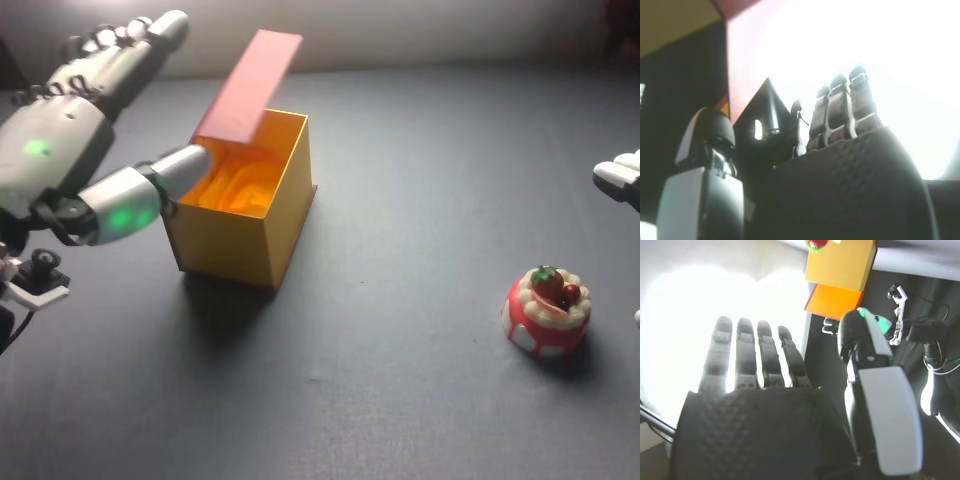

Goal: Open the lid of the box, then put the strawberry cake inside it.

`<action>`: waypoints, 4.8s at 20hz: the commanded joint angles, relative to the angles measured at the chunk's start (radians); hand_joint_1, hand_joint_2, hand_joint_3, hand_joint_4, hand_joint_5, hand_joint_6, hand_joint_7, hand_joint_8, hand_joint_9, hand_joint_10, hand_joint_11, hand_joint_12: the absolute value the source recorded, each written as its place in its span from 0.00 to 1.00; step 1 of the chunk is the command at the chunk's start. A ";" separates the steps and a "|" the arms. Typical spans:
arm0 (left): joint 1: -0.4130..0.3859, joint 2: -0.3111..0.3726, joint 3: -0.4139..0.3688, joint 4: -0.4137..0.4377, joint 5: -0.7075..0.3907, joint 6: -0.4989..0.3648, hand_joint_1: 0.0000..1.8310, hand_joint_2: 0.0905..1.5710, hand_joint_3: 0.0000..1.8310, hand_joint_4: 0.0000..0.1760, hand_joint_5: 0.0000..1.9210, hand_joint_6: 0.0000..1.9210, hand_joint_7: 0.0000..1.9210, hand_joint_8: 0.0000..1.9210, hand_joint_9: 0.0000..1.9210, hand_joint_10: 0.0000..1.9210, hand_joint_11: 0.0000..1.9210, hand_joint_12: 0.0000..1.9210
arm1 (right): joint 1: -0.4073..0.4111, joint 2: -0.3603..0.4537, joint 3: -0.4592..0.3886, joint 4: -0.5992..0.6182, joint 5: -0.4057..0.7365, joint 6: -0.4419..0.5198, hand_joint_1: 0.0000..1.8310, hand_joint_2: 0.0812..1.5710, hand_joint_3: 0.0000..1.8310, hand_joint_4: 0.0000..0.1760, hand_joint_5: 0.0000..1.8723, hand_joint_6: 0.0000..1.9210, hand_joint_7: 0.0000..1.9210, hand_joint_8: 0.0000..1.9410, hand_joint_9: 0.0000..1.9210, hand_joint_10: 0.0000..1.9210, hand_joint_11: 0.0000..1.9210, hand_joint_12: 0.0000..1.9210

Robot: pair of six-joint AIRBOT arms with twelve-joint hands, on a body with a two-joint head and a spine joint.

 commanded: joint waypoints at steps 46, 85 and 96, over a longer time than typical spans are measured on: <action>0.221 0.252 -0.182 0.279 -0.141 -0.009 0.42 0.87 0.01 0.23 0.00 0.00 0.00 0.00 0.00 0.00 0.00 0.00 | 0.328 -0.225 0.268 -0.182 -0.414 0.104 0.66 0.77 0.00 0.00 0.37 0.64 0.45 0.74 0.48 0.81 0.44 0.98; 0.448 0.101 -0.182 0.075 -0.170 -0.077 0.45 0.87 0.00 0.14 0.00 0.00 0.00 0.00 0.00 0.00 0.00 0.00 | 0.956 -0.780 0.684 -0.470 -0.718 0.124 0.60 0.83 0.00 0.05 0.35 0.77 0.30 0.83 0.29 0.57 0.25 0.82; 0.414 0.085 -0.165 0.095 -0.146 -0.087 0.44 0.86 0.00 0.57 0.00 0.00 0.00 0.00 0.00 0.00 0.00 0.00 | 0.960 -0.816 0.738 -0.448 -0.804 0.122 0.29 0.75 0.00 0.00 0.03 0.00 0.04 0.00 0.05 0.00 0.00 0.22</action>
